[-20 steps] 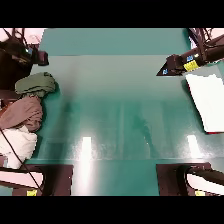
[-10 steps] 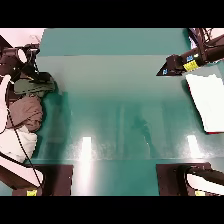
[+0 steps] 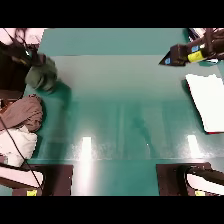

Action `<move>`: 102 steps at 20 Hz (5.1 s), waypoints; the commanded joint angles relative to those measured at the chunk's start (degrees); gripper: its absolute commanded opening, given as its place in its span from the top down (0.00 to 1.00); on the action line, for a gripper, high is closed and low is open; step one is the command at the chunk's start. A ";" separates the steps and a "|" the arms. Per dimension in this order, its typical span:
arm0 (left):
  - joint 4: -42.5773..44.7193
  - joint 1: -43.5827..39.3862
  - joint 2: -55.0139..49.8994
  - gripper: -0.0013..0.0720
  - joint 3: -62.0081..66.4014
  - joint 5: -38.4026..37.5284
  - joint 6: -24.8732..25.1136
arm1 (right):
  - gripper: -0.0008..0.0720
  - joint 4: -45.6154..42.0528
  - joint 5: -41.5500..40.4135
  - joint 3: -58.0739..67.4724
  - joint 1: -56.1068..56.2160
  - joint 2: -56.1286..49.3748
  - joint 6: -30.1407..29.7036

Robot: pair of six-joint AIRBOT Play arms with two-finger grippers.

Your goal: Fold the shirts.

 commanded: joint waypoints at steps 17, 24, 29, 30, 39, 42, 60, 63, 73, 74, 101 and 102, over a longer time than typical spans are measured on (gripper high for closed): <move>-17.66 -24.72 11.50 0.11 -19.76 -3.89 10.19 | 0.96 -0.09 -6.01 6.47 -0.02 5.31 0.00; -18.47 -10.75 13.57 0.15 -26.97 -10.29 5.31 | 0.96 0.02 -5.75 5.64 -1.88 5.38 0.00; -32.61 -9.31 14.23 0.15 -51.71 2.82 5.79 | 0.96 -0.13 -5.57 5.62 -2.23 5.35 0.00; -36.76 -9.31 14.23 0.15 -56.06 6.03 7.63 | 0.96 -0.13 -5.62 5.62 -2.23 5.35 0.00; -43.41 -16.90 14.19 0.15 -66.47 25.86 12.90 | 0.96 -0.11 -5.84 5.62 -2.23 5.33 0.02; -45.00 -20.39 13.27 0.15 -66.20 29.16 12.87 | 0.96 -0.02 -5.20 5.62 -2.23 5.35 0.02; -37.66 -17.46 13.20 0.95 -51.65 11.54 12.92 | 0.18 0.50 -24.09 -52.06 20.55 8.17 0.00; -37.64 -17.46 13.20 0.95 -51.65 11.47 12.92 | 0.19 0.07 -27.50 -52.72 26.03 5.07 0.07; -37.18 -17.44 13.22 0.95 -50.73 8.41 12.90 | 0.96 -13.84 -30.53 -52.19 26.51 7.08 4.70; -35.67 -17.44 13.22 0.95 -48.89 5.84 12.90 | 0.96 -15.52 -29.20 -50.99 25.49 9.46 5.38; -10.69 -17.44 34.58 0.95 -13.31 -18.05 8.46 | 0.96 -19.08 6.19 -6.73 -5.75 14.84 6.51; -6.38 -17.44 34.14 0.95 -18.64 -16.44 8.44 | 0.96 -19.06 5.09 -9.05 -5.07 11.56 6.38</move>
